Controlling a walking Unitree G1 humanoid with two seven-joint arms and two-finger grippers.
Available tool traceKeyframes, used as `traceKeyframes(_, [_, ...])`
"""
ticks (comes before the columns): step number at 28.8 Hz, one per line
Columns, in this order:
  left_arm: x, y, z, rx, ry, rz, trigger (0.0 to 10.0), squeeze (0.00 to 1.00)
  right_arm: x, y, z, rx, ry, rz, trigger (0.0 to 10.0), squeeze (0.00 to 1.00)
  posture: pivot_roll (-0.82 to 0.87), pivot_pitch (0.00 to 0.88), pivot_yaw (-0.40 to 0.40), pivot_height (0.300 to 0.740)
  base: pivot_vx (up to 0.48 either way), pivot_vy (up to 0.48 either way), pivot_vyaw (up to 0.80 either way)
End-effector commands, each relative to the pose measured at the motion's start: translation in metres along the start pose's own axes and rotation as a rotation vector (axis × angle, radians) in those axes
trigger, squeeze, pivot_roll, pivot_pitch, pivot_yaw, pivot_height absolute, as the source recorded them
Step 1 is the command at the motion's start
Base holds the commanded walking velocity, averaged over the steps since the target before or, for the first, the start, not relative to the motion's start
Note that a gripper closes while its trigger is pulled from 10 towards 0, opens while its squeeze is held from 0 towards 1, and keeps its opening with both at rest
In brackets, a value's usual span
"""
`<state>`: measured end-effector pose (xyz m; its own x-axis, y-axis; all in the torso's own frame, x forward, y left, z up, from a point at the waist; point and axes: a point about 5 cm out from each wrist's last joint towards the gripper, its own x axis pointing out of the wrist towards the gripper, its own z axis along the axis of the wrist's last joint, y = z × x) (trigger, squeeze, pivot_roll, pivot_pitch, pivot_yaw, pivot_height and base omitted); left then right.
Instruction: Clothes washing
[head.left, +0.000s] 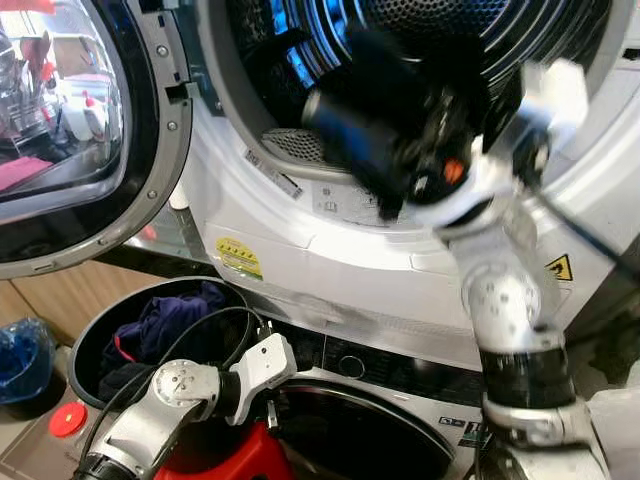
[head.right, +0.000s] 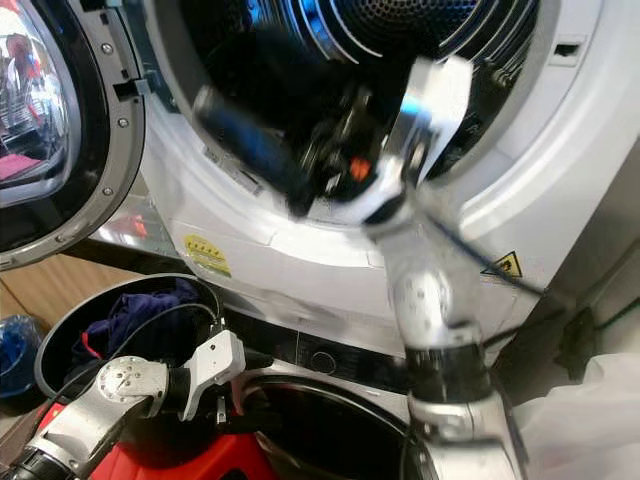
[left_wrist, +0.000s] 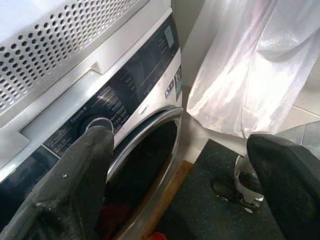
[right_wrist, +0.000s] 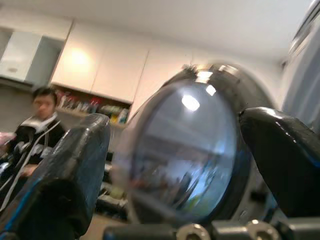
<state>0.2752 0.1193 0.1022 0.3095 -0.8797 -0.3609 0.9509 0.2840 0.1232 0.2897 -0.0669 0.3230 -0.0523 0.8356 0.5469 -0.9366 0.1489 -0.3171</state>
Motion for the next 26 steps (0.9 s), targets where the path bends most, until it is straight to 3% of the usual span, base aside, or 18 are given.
traceKeyframes(1, [-0.005, 0.006, 0.001, 0.015, 0.002, 0.018, 10.0, 0.0, -0.002, 0.011, -0.001, -0.01, 0.057, 0.032, 10.0, 0.0, -0.04, 0.0, 0.088, 0.74, 0.0, 0.0, 0.0])
traceKeyframes(4, [-0.005, 0.006, 0.0, 0.016, 0.004, 0.02, 10.0, 0.0, -0.017, 0.011, -0.011, -0.087, 0.199, -0.035, 10.0, 0.0, -0.05, 0.0, 0.089, 0.74, 0.0, 0.0, 0.0])
traceKeyframes(5, [-0.005, 0.006, 0.0, 0.016, 0.004, 0.02, 10.0, 0.0, -0.017, 0.011, -0.011, -0.087, 0.199, -0.035, 10.0, 0.0, -0.05, 0.0, 0.089, 0.74, 0.0, 0.0, 0.0])
traceKeyframes(7, [-0.005, 0.007, 0.0, 0.013, -0.001, 0.023, 10.0, 0.0, -0.029, -0.001, -0.017, -0.135, 0.313, -0.19, 10.0, 0.0, -0.05, 0.0, 0.092, 0.74, 0.0, 0.0, 0.0])
traceKeyframes(12, [-0.005, 0.007, 0.0, 0.014, -0.004, 0.022, 10.0, 0.0, -0.046, -0.009, -0.016, -0.207, 0.415, -0.306, 10.0, 0.0, -0.05, 0.0, 0.095, 0.74, 0.0, 0.0, 0.0])
traceKeyframes(15, [-0.005, 0.007, 0.0, 0.015, -0.002, 0.021, 10.0, 0.0, -0.054, -0.006, -0.016, -0.206, 0.434, -0.292, 10.0, 0.0, -0.05, 0.0, 0.093, 0.74, 0.0, 0.0, 0.0])
traceKeyframes(16, [-0.005, 0.007, 0.0, 0.015, -0.004, 0.022, 10.0, 0.0, -0.06, 0.003, -0.014, -0.176, 0.429, -0.232, 10.0, 0.0, -0.05, 0.0, 0.092, 0.74, 0.0, 0.0, 0.0])
traceKeyframes(22, [-0.006, 0.005, 0.0, 0.003, -0.013, 0.015, 10.0, 0.0, -0.075, 0.031, 0.001, -0.045, 0.295, -0.114, 10.0, 0.0, -0.05, 0.0, 0.095, 0.74, 0.0, 0.0, 0.0])
traceKeyframes(26, [-0.005, 0.004, 0.0, 0.0, -0.015, 0.006, 10.0, 0.0, -0.084, 0.042, -0.005, 0.011, 0.343, -0.066, 10.0, 0.0, -0.06, 0.0, 0.099, 0.74, 0.0, 0.0, 0.0])
